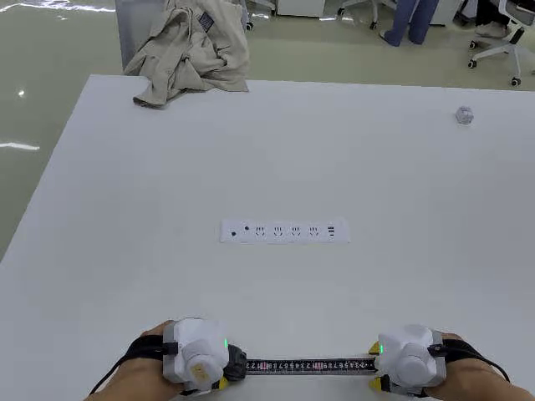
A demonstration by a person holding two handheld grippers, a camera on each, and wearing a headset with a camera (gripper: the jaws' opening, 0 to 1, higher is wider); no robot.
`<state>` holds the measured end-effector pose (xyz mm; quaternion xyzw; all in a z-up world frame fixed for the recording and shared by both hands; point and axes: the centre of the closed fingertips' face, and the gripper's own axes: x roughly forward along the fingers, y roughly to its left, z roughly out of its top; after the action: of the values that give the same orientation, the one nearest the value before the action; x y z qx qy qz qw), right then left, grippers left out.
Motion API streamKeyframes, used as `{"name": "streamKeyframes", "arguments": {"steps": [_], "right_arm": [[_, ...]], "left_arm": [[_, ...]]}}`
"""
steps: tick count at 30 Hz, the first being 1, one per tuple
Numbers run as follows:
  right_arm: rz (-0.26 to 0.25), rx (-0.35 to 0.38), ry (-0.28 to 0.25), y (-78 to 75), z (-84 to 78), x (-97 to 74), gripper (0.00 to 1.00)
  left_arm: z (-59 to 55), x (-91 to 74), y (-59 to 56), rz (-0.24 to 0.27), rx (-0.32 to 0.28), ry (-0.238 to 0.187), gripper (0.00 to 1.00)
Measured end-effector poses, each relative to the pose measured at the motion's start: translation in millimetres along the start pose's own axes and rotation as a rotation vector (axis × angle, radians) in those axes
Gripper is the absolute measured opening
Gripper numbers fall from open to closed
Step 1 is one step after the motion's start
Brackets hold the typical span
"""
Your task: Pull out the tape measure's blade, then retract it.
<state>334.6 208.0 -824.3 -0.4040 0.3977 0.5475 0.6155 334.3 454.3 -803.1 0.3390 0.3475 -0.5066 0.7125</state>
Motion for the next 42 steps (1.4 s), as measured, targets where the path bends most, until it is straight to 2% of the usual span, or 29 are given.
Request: {"name": "streamKeyframes", "arguments": {"steps": [9,14,16,19,22,27,31,36,37,39,41,42], "right_arm": [[-0.032,0.131,-0.051,1.3,-1.8,-4.7,0.34],[-0.057,0.202,-0.086,-1.1,0.7,-9.6,0.36],[-0.066,0.231,-0.102,-1.5,2.7,-11.6,0.37],[-0.078,0.269,-0.123,-0.7,6.0,-14.0,0.39],[-0.094,0.309,-0.143,-0.6,8.0,-15.9,0.42],[-0.119,0.365,-0.176,-0.7,9.2,-18.1,0.47],[-0.140,0.416,-0.207,-1.0,12.7,-22.5,0.49],[-0.166,0.467,-0.240,-1.3,16.0,-27.3,0.52],[-0.173,0.479,-0.246,-1.4,15.9,-27.9,0.54],[-0.180,0.494,-0.251,-1.0,15.0,-27.6,0.55],[-0.222,0.516,-0.257,-4.0,14.7,-31.0,0.58],[-0.226,0.528,-0.265,-3.8,14.6,-31.1,0.60]], "left_arm": [[-1.7,-9.7,3.0,0.022,-0.086,-0.024,0.49],[-4.2,-16.0,5.3,0.039,-0.201,-0.066,0.51],[-8.9,-18.1,5.8,0.046,-0.221,-0.061,0.53],[-13.3,-20.1,4.9,0.052,-0.288,-0.069,0.56],[-12.7,-25.0,6.1,0.066,-0.395,-0.117,0.57],[-19.3,-29.4,4.1,0.087,-0.434,-0.119,0.65],[-20.1,-32.6,3.4,0.100,-0.526,-0.162,0.66],[-22.0,-36.8,0.6,0.119,-0.566,-0.166,0.68],[-23.4,-38.2,1.0,0.133,-0.600,-0.167,0.69],[-23.3,-40.9,2.2,0.147,-0.620,-0.185,0.70],[-24.8,-43.8,1.8,0.161,-0.649,-0.192,0.71],[-24.9,-46.0,1.0,0.171,-0.665,-0.196,0.72]]}}
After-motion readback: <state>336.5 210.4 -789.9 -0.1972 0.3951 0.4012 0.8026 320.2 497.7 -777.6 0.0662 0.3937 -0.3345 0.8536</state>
